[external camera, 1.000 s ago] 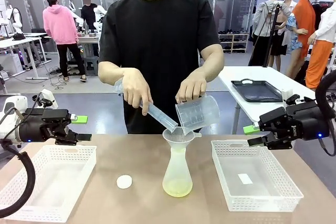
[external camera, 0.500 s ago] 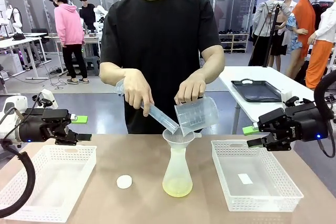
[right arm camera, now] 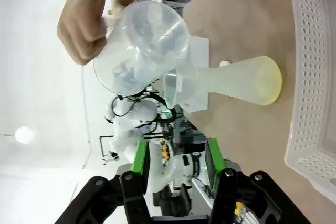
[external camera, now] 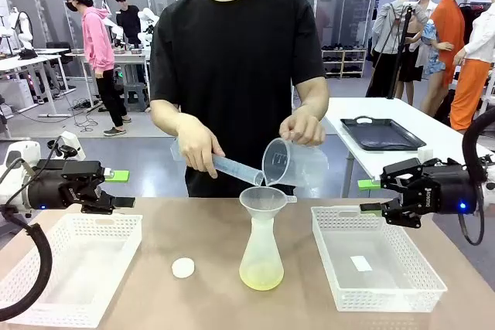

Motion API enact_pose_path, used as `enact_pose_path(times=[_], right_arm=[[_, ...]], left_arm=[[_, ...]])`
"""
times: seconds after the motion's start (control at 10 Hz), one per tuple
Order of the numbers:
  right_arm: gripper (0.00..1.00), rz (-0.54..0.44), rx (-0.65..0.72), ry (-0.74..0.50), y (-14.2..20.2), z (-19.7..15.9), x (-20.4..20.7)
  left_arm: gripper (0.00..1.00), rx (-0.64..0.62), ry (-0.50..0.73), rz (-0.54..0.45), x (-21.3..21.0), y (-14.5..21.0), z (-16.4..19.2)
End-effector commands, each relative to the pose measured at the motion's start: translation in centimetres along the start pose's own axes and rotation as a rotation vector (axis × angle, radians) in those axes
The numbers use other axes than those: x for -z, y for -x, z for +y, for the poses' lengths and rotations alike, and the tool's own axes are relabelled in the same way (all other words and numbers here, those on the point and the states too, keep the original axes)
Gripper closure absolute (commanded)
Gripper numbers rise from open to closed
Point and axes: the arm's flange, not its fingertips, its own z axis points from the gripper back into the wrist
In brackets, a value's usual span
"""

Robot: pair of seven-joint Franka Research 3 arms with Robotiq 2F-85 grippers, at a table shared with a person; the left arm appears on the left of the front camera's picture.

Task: Prepare the solutions needed for the experiment.
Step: Once the solution is in the Big flask , pick up the Plastic Funnel and place it back into the right Organizing basket.

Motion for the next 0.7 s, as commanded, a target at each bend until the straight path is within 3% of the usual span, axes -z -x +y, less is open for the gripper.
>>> enact_pose_path(times=[0.0, 0.6], right_arm=[[0.45, 0.003, -0.028, 0.037, 0.25, 0.45, -0.03], [0.45, 0.003, -0.028, 0.037, 0.25, 0.45, -0.03]], left_arm=[[0.00, 0.004, -0.013, 0.006, 0.16, -0.02, -0.23], [0.00, 0.004, -0.013, 0.006, 0.16, -0.02, -0.23]])
